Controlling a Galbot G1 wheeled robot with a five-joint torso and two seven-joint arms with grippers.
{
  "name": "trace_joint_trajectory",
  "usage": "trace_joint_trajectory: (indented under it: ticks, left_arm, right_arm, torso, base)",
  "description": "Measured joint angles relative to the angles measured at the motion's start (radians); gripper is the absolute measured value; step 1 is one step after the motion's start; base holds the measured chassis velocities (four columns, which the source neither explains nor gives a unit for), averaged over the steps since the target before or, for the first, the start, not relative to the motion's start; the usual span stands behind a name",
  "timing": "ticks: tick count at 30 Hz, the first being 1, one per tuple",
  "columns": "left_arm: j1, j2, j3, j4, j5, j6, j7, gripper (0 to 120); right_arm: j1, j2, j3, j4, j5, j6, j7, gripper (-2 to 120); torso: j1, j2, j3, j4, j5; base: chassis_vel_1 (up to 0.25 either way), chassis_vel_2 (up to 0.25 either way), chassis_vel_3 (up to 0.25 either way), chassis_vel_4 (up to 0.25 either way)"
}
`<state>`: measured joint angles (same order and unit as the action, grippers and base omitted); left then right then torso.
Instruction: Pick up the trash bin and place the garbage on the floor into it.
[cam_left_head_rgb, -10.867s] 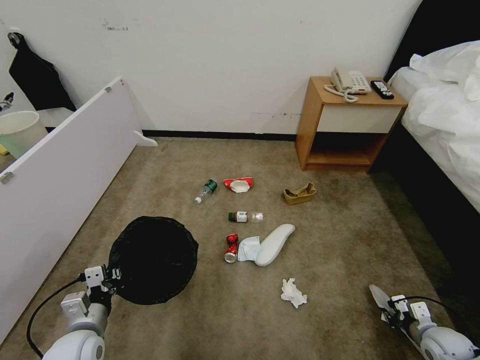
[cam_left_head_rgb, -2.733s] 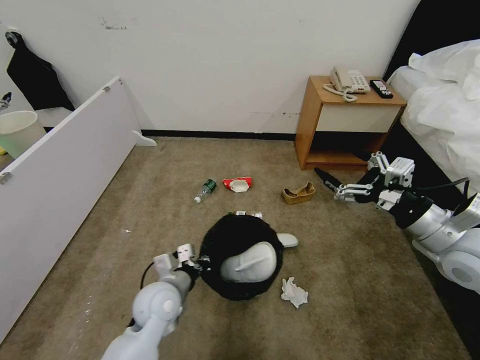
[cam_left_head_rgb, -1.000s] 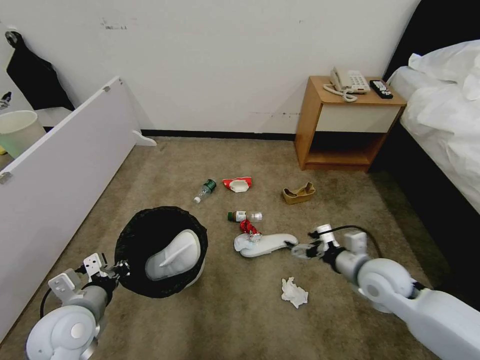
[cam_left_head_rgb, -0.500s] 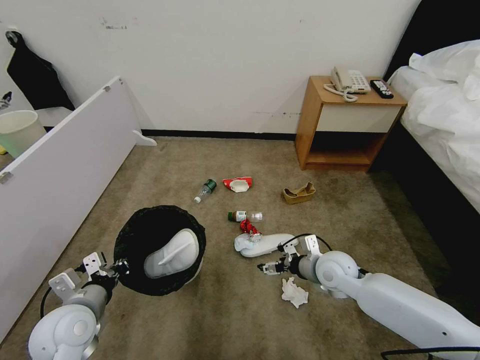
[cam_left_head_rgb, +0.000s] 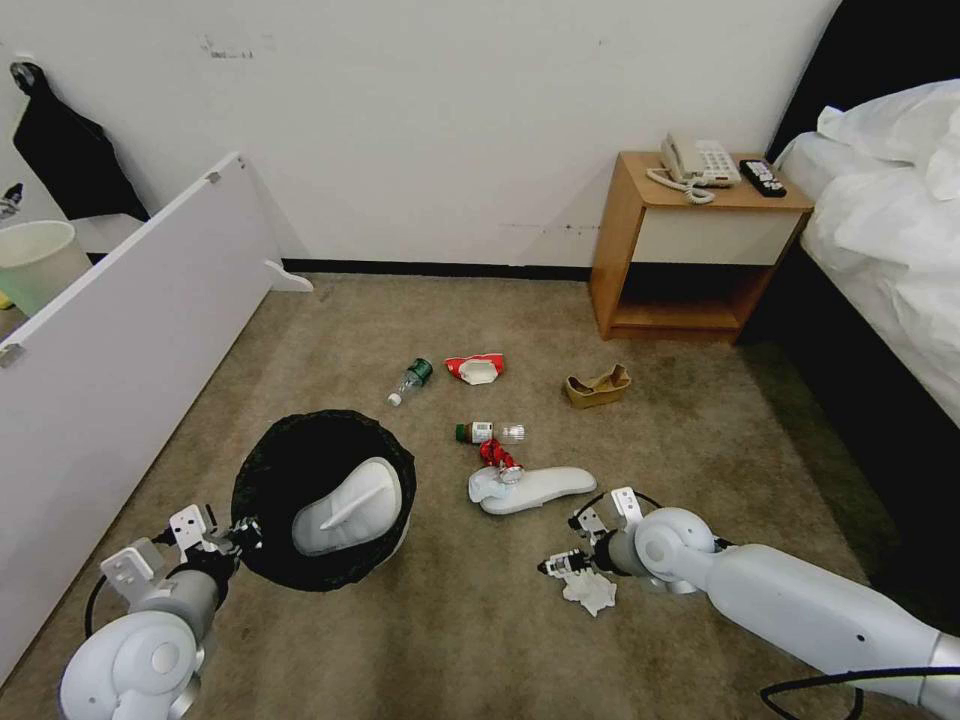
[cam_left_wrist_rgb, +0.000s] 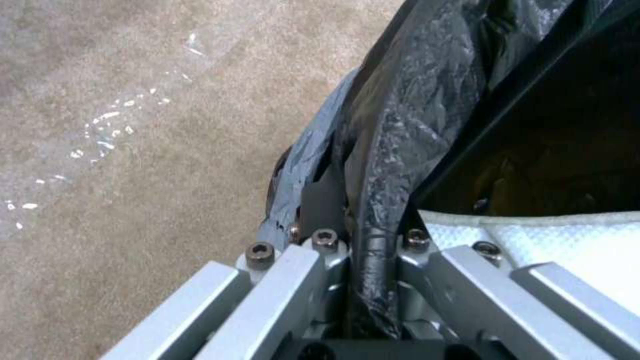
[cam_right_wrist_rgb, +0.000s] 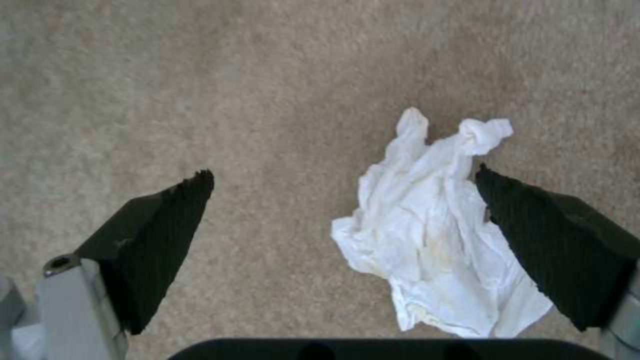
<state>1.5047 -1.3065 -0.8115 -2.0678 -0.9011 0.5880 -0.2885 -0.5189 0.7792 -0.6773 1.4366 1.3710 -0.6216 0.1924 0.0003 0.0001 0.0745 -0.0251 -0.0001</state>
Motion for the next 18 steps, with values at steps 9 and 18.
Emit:
trace_joint_trajectory:
  ticks: [9, 18]
  left_arm:
    - [0.005, -0.002, 0.007, -0.004, -0.003, -0.003, 0.013, 1]
    - [0.013, -0.009, 0.009, -0.003, 0.001, -0.010, 0.021, 1]
  right_arm:
    - [0.012, 0.016, -0.054, -0.036, -0.017, -0.007, -0.005, 100]
    - [-0.024, 0.019, -0.037, -0.074, -0.047, 0.002, 0.006, 100]
  torso:
    - [0.000, 0.000, 0.000, 0.0000, 0.0000]
    - [0.000, 0.000, 0.000, 0.0001, 0.0000]
  base:
    - [0.000, 0.000, 0.000, 0.000]
    - [0.000, 0.000, 0.000, 0.000]
